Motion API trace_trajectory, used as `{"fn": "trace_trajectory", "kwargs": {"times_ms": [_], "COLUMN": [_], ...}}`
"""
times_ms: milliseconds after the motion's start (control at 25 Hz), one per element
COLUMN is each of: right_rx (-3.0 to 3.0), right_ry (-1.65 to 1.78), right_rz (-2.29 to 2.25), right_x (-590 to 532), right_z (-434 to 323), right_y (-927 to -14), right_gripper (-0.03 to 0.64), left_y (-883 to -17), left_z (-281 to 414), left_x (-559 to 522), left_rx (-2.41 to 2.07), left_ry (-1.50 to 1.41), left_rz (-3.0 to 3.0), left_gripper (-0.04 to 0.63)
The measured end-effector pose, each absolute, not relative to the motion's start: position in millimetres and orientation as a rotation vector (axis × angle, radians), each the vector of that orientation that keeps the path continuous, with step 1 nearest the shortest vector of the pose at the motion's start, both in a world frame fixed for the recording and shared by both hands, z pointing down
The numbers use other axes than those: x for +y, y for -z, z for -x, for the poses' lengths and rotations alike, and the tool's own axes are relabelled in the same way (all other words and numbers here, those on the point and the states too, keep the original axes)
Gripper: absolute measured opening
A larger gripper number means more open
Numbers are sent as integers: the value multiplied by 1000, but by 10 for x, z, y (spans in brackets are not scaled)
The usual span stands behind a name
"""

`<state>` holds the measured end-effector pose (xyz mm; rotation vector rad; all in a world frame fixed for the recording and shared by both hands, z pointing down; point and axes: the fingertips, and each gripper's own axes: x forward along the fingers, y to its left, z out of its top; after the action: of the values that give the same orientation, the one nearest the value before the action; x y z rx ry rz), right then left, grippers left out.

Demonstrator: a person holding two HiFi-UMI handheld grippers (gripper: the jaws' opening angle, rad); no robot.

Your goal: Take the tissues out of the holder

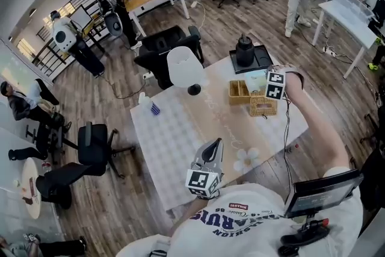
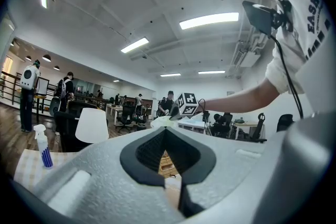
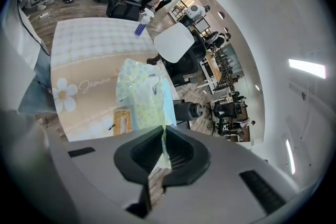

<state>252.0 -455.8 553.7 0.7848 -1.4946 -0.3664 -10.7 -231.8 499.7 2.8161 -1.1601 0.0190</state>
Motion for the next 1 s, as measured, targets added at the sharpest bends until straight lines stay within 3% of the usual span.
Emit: {"fn": "trace_trajectory", "kwargs": {"times_ms": [1000], "right_rx": [-1701], "right_ry": [582], "right_rz": [-461], "right_x": [-4900], "right_z": [-228], "right_y": [-6174], "right_gripper": [6], "left_y": [-5157], "left_z": [1342], "left_x": [-1907], "left_rx": [-1714], "left_ry": [-67], "left_rz": [-2517], "left_gripper": [3]}}
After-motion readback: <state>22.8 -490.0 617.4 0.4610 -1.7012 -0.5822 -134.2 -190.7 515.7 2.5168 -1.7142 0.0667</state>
